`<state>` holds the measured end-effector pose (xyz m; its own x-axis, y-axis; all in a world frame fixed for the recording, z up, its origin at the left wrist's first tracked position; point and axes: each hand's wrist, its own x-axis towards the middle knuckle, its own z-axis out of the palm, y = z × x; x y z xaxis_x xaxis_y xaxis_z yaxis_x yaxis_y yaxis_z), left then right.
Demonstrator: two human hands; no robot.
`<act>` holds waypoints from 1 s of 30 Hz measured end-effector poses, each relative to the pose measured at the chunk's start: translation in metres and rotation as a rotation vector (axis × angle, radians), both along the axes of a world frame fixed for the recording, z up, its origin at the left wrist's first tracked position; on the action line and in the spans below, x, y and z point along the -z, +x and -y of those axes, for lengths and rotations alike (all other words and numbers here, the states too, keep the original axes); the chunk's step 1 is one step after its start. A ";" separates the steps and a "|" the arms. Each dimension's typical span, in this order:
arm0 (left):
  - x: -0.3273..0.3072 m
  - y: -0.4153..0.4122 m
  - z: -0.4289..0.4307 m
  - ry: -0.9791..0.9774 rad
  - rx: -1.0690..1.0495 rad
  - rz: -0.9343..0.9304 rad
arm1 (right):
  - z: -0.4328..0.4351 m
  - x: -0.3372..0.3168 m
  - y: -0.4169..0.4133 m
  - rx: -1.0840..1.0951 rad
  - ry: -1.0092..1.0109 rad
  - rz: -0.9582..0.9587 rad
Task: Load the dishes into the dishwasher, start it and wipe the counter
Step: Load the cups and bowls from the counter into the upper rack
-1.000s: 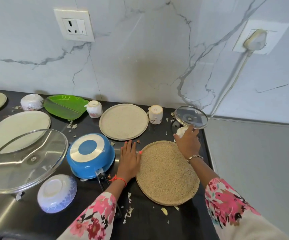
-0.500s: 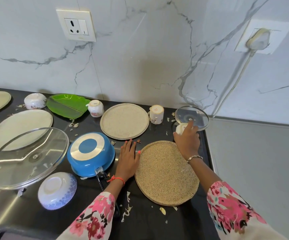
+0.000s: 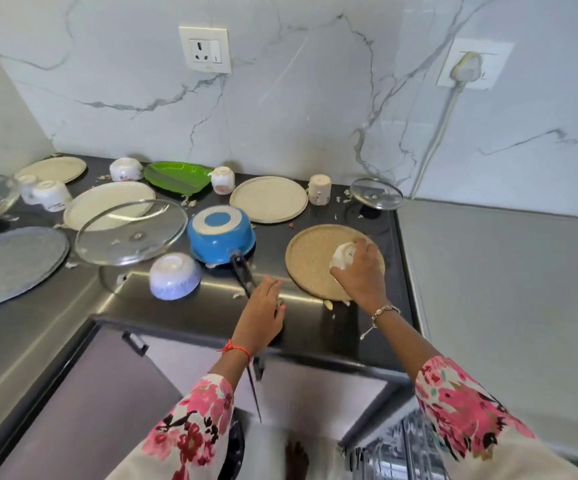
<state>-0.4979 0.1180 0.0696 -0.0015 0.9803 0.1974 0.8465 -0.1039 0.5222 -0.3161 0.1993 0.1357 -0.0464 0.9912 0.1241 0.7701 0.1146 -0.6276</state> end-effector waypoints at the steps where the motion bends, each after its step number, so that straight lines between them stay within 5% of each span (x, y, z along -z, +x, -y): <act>1: 0.006 0.003 0.025 0.006 -0.003 -0.012 | 0.025 0.003 0.001 -0.011 0.011 -0.017; 7: 0.042 0.026 0.171 0.004 -0.008 -0.048 | 0.183 0.034 0.016 -0.039 0.063 -0.081; 14: 0.073 0.068 0.317 -0.243 0.038 -0.137 | 0.338 0.074 0.069 -0.028 -0.129 -0.016; 30: 0.097 0.293 0.426 -0.394 0.143 -0.045 | 0.489 0.146 0.293 0.065 -0.369 -0.139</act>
